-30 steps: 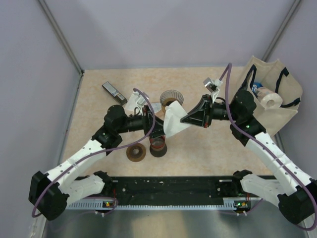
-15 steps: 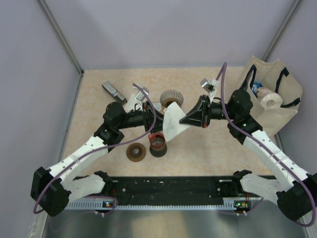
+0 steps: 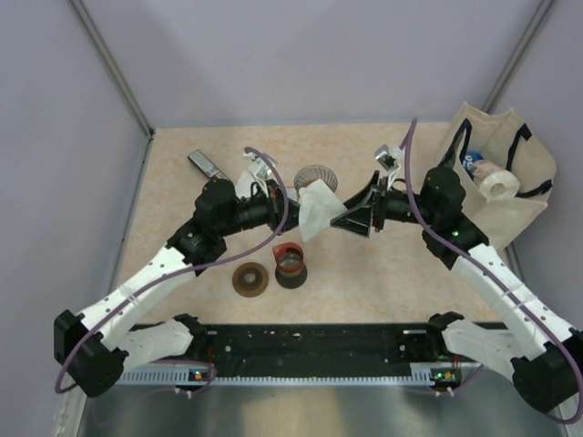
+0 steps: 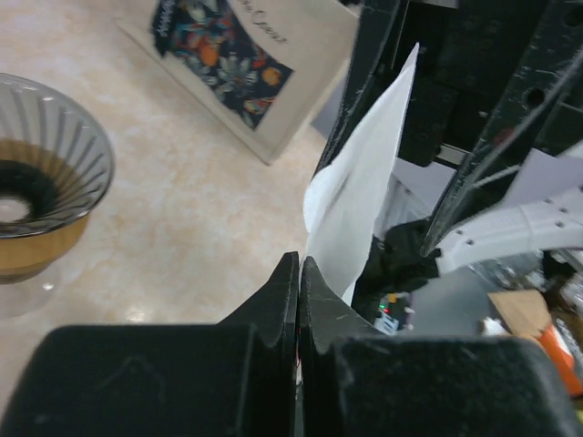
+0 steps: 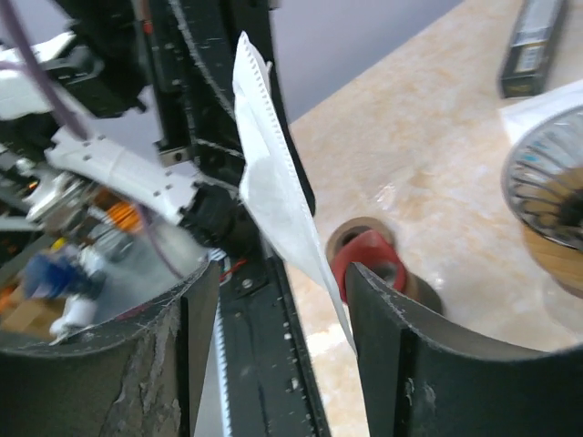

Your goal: Place the coffee filter in the dripper

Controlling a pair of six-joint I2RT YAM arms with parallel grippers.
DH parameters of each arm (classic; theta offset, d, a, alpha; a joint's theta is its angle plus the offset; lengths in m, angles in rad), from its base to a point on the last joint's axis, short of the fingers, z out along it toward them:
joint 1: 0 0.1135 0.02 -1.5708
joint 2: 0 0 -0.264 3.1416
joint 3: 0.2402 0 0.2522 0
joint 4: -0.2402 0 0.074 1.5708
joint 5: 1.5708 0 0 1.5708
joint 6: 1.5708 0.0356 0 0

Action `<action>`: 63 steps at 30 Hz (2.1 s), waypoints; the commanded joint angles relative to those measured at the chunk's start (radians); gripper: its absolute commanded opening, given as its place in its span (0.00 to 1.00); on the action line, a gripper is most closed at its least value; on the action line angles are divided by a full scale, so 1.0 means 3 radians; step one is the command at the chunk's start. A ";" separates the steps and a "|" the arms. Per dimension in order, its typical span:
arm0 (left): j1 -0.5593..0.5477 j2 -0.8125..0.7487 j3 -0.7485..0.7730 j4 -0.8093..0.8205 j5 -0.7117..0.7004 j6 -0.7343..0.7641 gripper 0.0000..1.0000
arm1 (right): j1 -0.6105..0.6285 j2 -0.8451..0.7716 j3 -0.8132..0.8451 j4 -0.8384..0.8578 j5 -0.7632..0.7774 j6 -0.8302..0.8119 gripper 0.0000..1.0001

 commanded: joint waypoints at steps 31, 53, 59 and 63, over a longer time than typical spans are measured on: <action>-0.1032 0.1098 0.1870 -0.1789 -0.2717 0.0967 0.00 | 0.0323 0.0329 0.1001 -0.0998 0.2762 0.0228 0.99; -0.1053 0.1206 0.2018 -0.1922 -0.2936 0.0870 0.00 | 0.0323 0.0401 0.1037 -0.1274 0.2766 0.0136 0.99; -0.1048 0.1129 0.1967 -0.1927 -0.3074 0.0824 0.00 | 0.0323 0.0283 0.0960 -0.1488 0.3130 0.0054 0.99; -0.1053 0.1098 0.1946 -0.1927 -0.3095 0.0798 0.00 | 0.0328 0.0252 0.0924 -0.1560 0.3263 0.0049 0.98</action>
